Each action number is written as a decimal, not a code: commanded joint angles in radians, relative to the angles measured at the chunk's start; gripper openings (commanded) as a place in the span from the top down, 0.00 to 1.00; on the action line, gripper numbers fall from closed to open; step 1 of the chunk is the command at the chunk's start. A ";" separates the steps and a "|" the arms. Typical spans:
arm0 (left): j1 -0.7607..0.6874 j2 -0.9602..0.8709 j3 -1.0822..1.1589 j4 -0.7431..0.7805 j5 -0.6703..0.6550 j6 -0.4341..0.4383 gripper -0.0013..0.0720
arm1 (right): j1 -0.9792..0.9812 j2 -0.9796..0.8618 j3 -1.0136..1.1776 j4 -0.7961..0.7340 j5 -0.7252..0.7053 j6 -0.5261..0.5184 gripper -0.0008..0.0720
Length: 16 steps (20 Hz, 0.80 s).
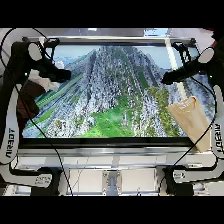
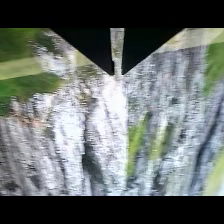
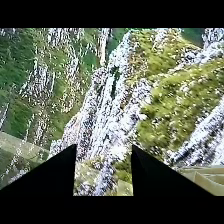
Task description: Fold the shirts.
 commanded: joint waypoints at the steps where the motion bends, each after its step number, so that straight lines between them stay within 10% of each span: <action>1: 0.038 -0.005 0.001 0.391 0.041 -0.056 0.38 | 0.001 0.001 0.001 0.000 0.000 0.000 0.43; 8: 0.406 -0.037 0.000 0.393 -0.011 -0.233 0.28 | 0.001 0.001 0.001 0.001 0.000 0.001 0.43; 16: 0.766 -0.039 -0.103 0.024 0.135 -0.361 0.28 | 0.001 0.001 0.001 0.009 -0.029 0.002 0.43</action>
